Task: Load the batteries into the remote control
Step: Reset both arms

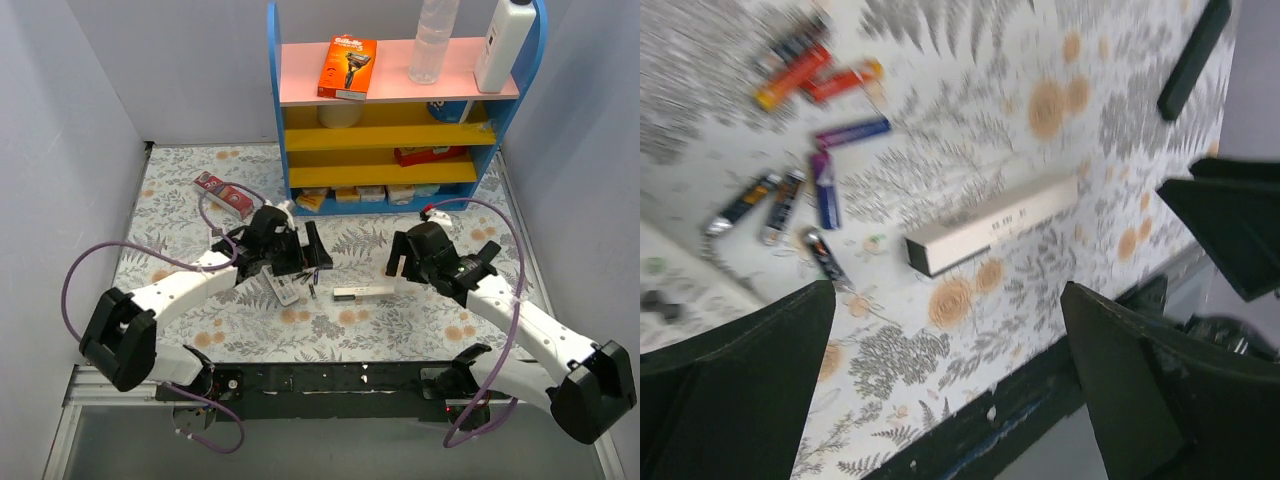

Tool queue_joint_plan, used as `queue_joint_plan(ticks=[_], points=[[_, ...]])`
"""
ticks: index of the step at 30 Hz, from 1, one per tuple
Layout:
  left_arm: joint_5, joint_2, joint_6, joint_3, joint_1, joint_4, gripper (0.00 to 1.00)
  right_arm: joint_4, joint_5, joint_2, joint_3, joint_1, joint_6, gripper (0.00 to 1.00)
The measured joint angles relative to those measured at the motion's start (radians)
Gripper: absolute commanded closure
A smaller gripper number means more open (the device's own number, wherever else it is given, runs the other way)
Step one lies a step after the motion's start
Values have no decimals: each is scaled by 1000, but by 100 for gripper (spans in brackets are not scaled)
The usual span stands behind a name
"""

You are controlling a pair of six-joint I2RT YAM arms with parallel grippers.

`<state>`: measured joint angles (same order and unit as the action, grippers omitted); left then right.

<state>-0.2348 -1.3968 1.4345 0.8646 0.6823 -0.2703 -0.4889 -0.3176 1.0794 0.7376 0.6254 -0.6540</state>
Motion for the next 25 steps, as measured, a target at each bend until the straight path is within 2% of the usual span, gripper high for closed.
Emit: queue_joint_plan(ticks=[6, 9, 12, 17, 25], points=[[147, 201, -34, 58, -194, -126, 2, -79, -156, -169, 33, -25, 63, 7], [295, 308, -56, 135, -263, -212, 2, -120, -238, -247, 80, -26, 95, 6], [452, 406, -85, 232, -268, -276, 2, -120, -304, -355, 124, -26, 148, 4], [672, 565, -156, 358, -266, -284, 2, -61, -376, -515, 154, -26, 261, 3], [856, 848, -315, 340, -266, -100, 2, 16, -452, -515, 222, -28, 406, 2]])
